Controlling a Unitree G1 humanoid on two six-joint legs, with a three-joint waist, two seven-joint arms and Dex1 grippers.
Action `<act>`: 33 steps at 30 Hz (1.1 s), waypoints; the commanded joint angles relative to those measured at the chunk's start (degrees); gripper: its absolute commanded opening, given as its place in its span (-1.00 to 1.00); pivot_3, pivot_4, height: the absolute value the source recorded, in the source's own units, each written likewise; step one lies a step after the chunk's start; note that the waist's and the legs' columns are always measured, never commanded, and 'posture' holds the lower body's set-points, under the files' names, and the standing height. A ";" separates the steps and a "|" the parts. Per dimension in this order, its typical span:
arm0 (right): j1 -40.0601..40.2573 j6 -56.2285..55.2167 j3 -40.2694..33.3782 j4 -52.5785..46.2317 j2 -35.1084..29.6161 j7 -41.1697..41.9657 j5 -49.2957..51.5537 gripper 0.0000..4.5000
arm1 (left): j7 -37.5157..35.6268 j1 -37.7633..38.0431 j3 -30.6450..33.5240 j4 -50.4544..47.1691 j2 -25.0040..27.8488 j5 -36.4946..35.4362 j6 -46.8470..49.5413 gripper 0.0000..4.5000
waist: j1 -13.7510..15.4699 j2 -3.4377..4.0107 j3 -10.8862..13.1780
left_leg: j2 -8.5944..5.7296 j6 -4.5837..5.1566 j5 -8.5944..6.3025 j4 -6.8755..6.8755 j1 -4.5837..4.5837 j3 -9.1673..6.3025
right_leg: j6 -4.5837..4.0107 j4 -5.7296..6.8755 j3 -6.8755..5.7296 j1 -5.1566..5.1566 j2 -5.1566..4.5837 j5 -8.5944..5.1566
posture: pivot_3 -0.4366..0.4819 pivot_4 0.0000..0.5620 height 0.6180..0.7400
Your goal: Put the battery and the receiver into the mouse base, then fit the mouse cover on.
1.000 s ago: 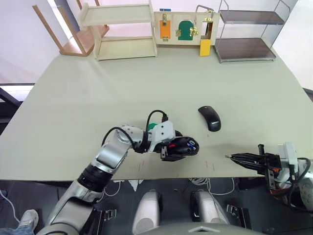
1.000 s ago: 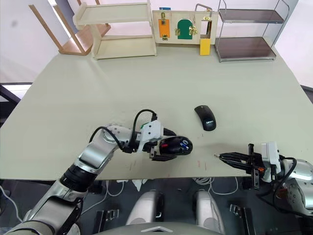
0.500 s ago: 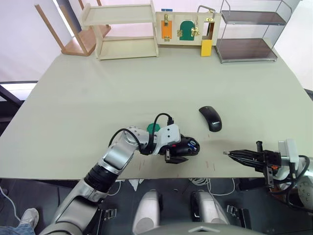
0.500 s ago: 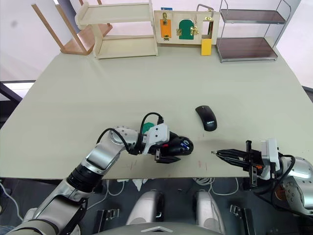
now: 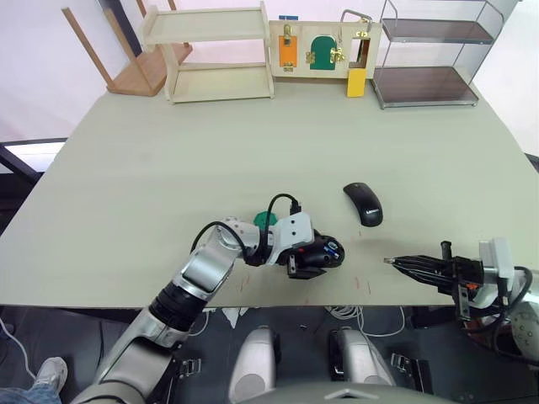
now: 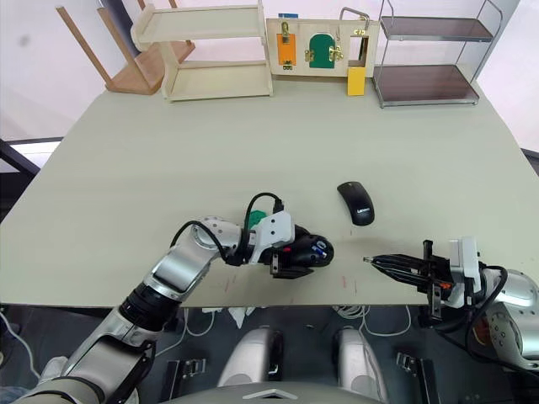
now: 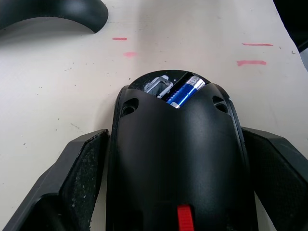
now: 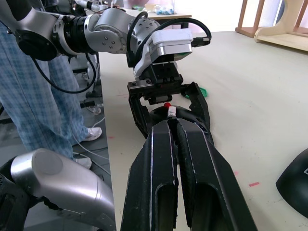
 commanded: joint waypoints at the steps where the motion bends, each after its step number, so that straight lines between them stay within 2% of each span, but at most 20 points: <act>1: -0.44 -0.36 -1.43 -1.09 -0.01 -0.21 0.26 -1.00 | 0.72 0.41 -0.97 0.35 -0.14 0.97 0.12 0.86 | 0.00 0.00 0.00 | 0.00 0.00 0.00 0.00 0.00 0.00 | -0.01 0.00 0.00 0.00 0.00 0.00 | -0.05 -0.47 1.00; 3: -0.57 -0.55 -1.46 -1.06 0.18 -0.74 -0.03 -1.00 | 0.86 0.49 -0.99 0.35 -0.20 1.07 0.01 0.61 | -0.01 0.00 0.00 | 0.00 0.00 0.00 0.00 0.00 0.00 | 0.00 0.00 0.00 0.00 0.00 0.00 | -0.05 -0.47 1.00; 4: -0.60 -0.50 -1.43 -1.13 0.15 -0.73 -0.02 -1.00 | 0.96 0.50 -1.00 0.36 -0.25 1.10 0.00 0.39 | 0.00 0.02 -0.01 | 0.00 0.00 0.00 0.00 0.01 0.00 | 0.00 0.00 0.00 0.00 0.00 0.00 | -0.05 -0.47 1.00; 5: -0.66 -0.37 -1.39 -1.25 0.10 -0.87 -0.06 -1.00 | 1.04 0.52 -1.00 0.37 -0.29 1.15 -0.06 0.35 | 0.00 0.03 -0.02 | 0.00 0.00 0.00 0.00 0.01 0.00 | 0.00 0.00 0.00 0.00 0.00 0.00 | -0.05 -0.47 1.00; 8: -1.38 2.51 -1.41 -2.83 -0.21 -4.19 0.15 -1.00 | 1.05 0.60 -1.09 0.28 -0.39 1.29 -0.11 0.33 | -0.01 0.04 -0.02 | 0.00 0.00 0.00 0.00 0.02 0.00 | 0.00 0.01 0.00 0.01 0.00 0.00 | -0.05 -0.47 1.00; 17: -6.06 24.35 1.67 -14.93 -4.90 -20.89 0.56 -1.00 | 0.07 -0.48 -2.39 1.23 -0.16 2.40 -0.19 0.33 | 0.05 0.09 -0.05 | -0.01 0.00 0.00 0.00 0.02 0.00 | -0.02 0.05 0.01 0.00 -0.01 -0.01 | -0.05 -0.47 1.00; 22: -11.75 38.50 3.41 -20.71 -8.62 -28.91 2.50 -1.00 | -0.64 -1.15 -3.37 1.75 0.41 3.08 0.71 0.33 | 0.01 0.08 -0.05 | -0.02 0.00 0.00 0.01 0.01 0.00 | -0.03 0.05 0.01 0.00 -0.03 0.00 | -0.05 -0.47 1.00; 29: -20.84 52.52 6.05 -23.77 -9.72 -35.87 5.99 -1.00 | -0.48 -1.96 -3.99 3.98 -0.27 3.59 0.00 0.33 | 0.02 0.08 -0.06 | -0.02 0.00 0.00 0.01 -0.01 -0.02 | -0.03 0.03 -0.01 0.00 -0.04 0.00 | -0.05 -0.47 1.00; 33: -27.32 65.42 6.45 -24.30 -8.69 -40.76 14.05 -1.00 | -0.61 -3.06 -3.94 5.45 -1.16 3.59 -0.16 0.33 | 0.04 0.07 -0.06 | -0.06 0.00 0.00 0.04 -0.05 -0.05 | -0.04 0.01 -0.04 0.01 -0.10 0.00 | -0.05 -0.47 1.00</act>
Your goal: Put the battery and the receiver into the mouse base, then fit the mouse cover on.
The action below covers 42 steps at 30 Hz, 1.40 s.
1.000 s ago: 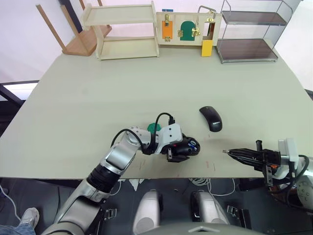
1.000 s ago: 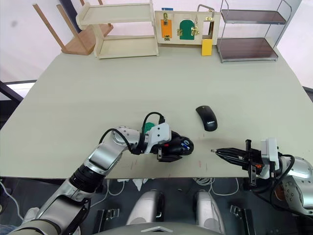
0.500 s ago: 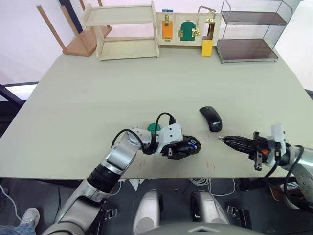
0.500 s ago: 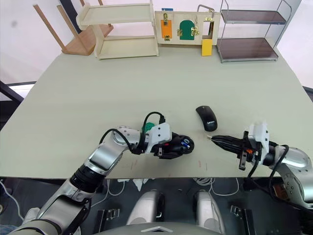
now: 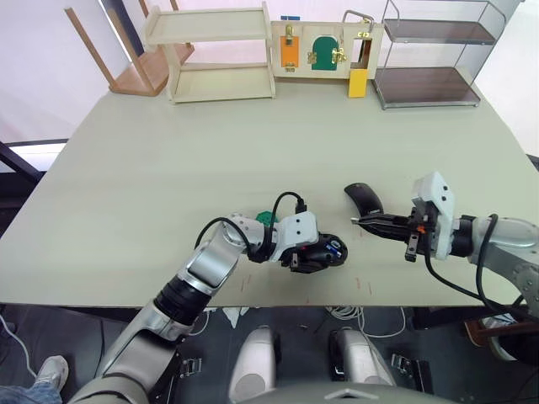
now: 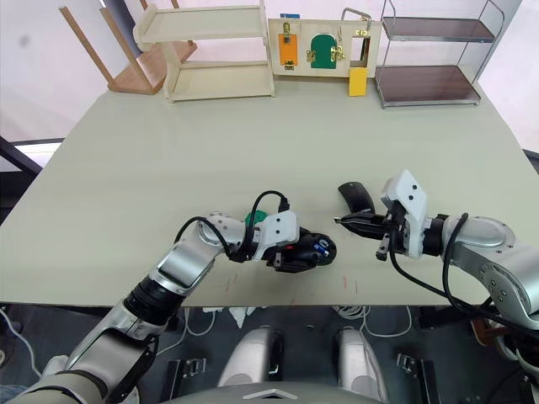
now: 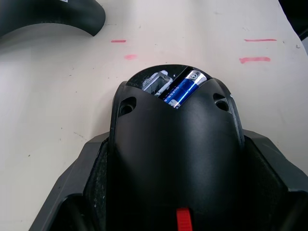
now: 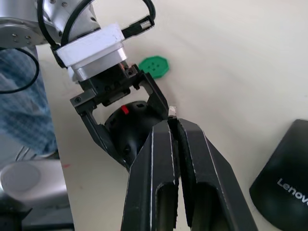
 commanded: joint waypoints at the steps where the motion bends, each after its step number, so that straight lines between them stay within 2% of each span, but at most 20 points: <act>1: -6.97 12.27 -0.23 -2.02 1.27 -5.40 8.48 -1.00 | 0.30 -0.09 -1.94 3.23 -0.46 1.90 0.42 0.33 | -0.16 0.00 0.00 | 0.00 0.00 0.00 0.02 0.00 0.02 | 0.00 0.00 0.02 0.00 0.00 0.00 | -0.05 -0.47 1.00; 3: -11.03 17.90 1.62 -1.79 0.90 -6.74 9.98 -1.00 | -0.10 -0.15 -1.95 3.63 -0.52 1.85 0.02 0.33 | -0.06 0.00 0.00 | 0.00 0.00 0.00 0.01 0.00 0.00 | -0.01 0.01 0.01 0.00 0.00 0.00 | -0.05 -0.47 1.00; 8: -22.55 29.91 11.79 2.49 -0.22 -7.59 7.31 -1.00 | -0.91 -0.35 -2.23 3.57 -0.57 1.78 -0.16 0.33 | -0.19 0.01 -0.01 | -0.01 0.00 0.00 0.02 -0.03 0.01 | -0.01 0.00 0.00 -0.02 -0.05 0.01 | -0.05 -0.47 1.00; 12: -30.73 39.74 14.63 8.31 4.14 -10.41 6.55 -1.00 | -1.43 -0.61 -2.45 3.25 -0.54 1.92 0.19 0.33 | -0.27 0.02 -0.02 | 0.01 0.01 0.00 0.02 -0.07 -0.04 | -0.03 -0.01 -0.07 -0.03 -0.04 0.01 | -0.05 -0.47 1.00; 17: -36.55 40.25 19.56 13.22 4.02 -13.82 10.52 -1.00 | -1.67 -0.93 -2.84 2.80 -0.89 2.09 0.84 0.33 | -0.22 0.01 -0.02 | 0.00 0.01 0.00 0.01 -0.12 -0.08 | -0.03 -0.04 -0.12 -0.05 -0.06 0.01 | -0.05 -0.47 1.00; 28: -49.57 40.25 30.83 29.58 3.05 -29.46 25.09 -1.00 | -2.87 -2.66 -3.42 3.09 -0.80 2.27 1.95 0.33 | -0.25 0.02 -0.01 | 0.00 0.02 -0.01 0.00 -0.13 -0.05 | -0.03 -0.06 -0.11 -0.06 -0.09 0.01 | -0.05 -0.47 1.00; 42: -57.39 40.25 43.09 39.14 3.88 -44.06 44.10 -1.00 | -3.42 -3.29 -3.69 3.58 -0.56 2.58 2.79 0.33 | -0.30 0.02 -0.01 | 0.02 0.02 -0.01 -0.03 -0.20 0.01 | -0.03 -0.04 -0.07 -0.18 -0.09 0.01 | -0.05 -0.47 1.00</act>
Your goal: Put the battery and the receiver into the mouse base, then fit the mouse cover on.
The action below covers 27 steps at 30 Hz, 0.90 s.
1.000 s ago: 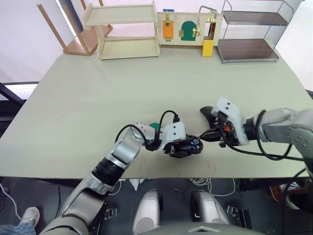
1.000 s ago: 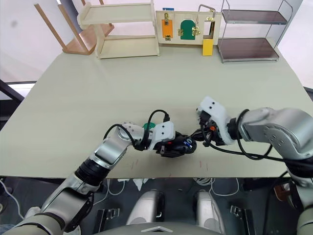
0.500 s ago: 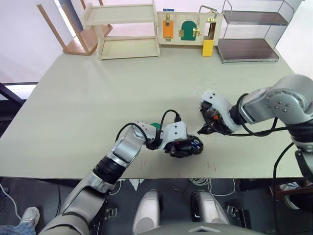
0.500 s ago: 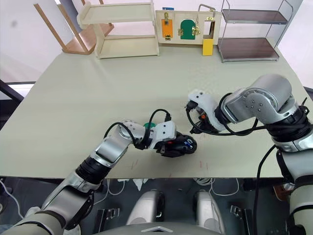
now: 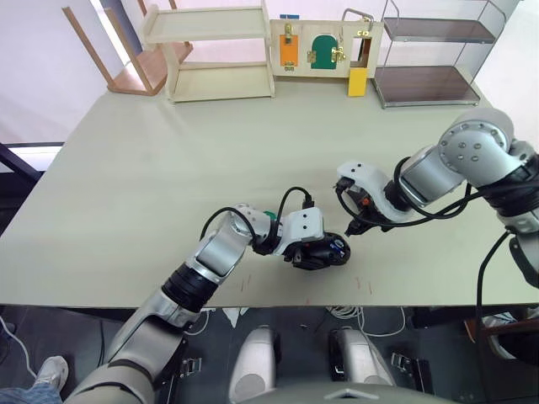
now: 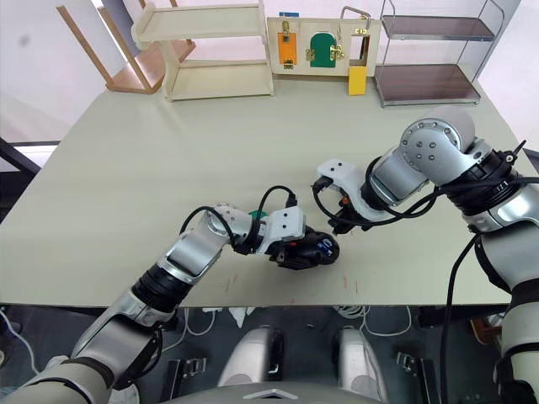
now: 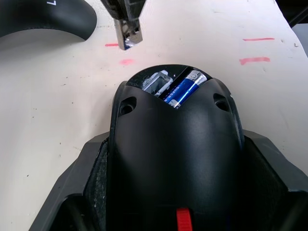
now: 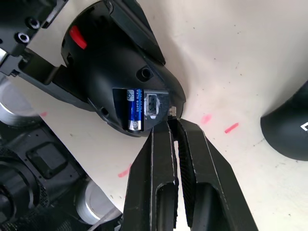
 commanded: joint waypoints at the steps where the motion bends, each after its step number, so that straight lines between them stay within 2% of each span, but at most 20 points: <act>1: -1.88 0.30 1.75 1.30 0.57 -3.93 5.20 -1.00 | 0.01 0.84 -1.82 1.15 0.25 1.39 1.46 0.33 | -0.01 0.00 0.00 | 0.00 0.00 0.00 0.00 -0.01 0.00 | 0.00 0.00 0.00 0.00 0.00 0.00 | -0.05 -0.47 1.00; 8: -4.38 0.30 4.79 6.01 3.51 -10.45 8.73 -1.00 | 0.24 0.61 -1.82 1.57 0.08 1.54 1.38 0.33 | 0.04 0.00 0.00 | 0.01 0.00 0.00 0.00 -0.03 0.02 | 0.00 0.04 0.02 -0.06 0.00 0.00 | -0.05 -0.47 1.00; 27: -6.31 0.30 6.15 9.24 4.80 -18.47 19.86 -1.00 | 0.20 1.13 -2.22 1.10 0.13 1.53 1.61 0.33 | -0.02 0.00 0.00 | 0.02 0.01 -0.01 -0.04 -0.08 0.02 | 0.00 -0.03 0.02 -0.09 -0.01 0.00 | -0.05 -0.47 1.00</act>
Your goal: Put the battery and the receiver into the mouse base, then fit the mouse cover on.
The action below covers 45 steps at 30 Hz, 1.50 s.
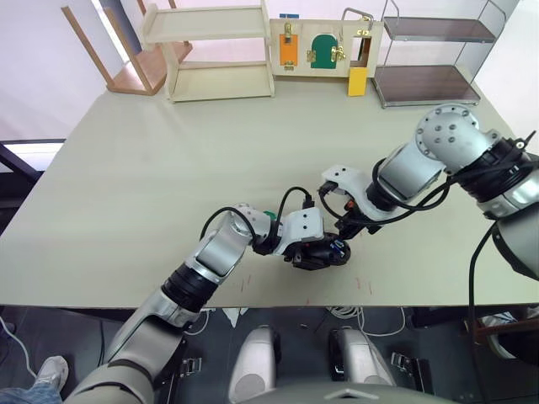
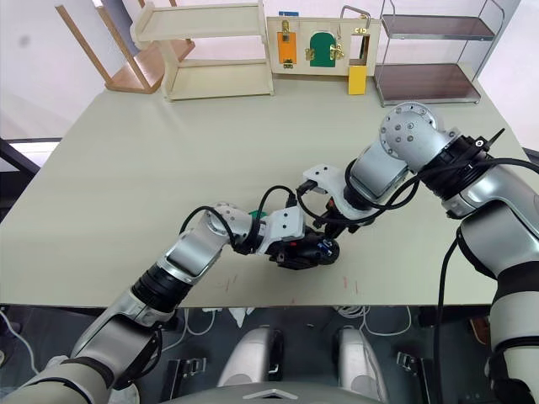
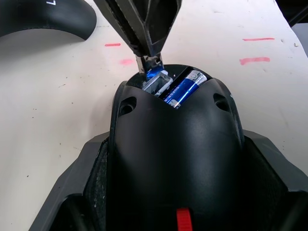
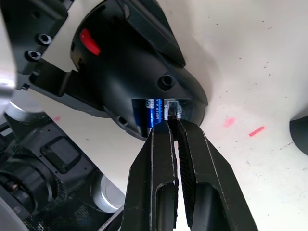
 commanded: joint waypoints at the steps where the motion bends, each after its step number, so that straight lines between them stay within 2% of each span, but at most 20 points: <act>1: -0.70 0.27 -0.74 -0.57 -0.06 -1.51 1.30 -1.00 | 0.14 1.12 -2.10 1.31 0.10 1.51 1.43 0.33 | 0.00 0.00 0.00 | 0.00 0.00 0.00 0.00 -0.01 0.00 | 0.00 0.00 0.00 0.00 0.00 0.00 | -0.05 -0.47 1.00; 31: 2.92 0.27 -3.47 -1.51 2.22 -5.00 0.69 -1.00 | 0.28 1.58 -2.26 0.96 0.02 1.47 1.63 0.33 | -0.03 0.00 0.00 | 0.02 0.01 -0.01 -0.05 -0.09 -0.01 | 0.00 -0.11 -0.01 -0.07 -0.01 0.00 | -0.05 -0.47 1.00; 45: 4.21 0.27 -2.53 -4.69 0.55 -5.18 -0.48 -1.00 | 0.22 1.65 -2.34 1.06 -0.03 1.48 1.70 0.33 | -0.01 0.00 0.00 | 0.04 0.11 -0.06 -0.08 -0.19 -0.04 | 0.01 -0.32 -0.08 -0.07 -0.02 0.00 | -0.05 -0.47 1.00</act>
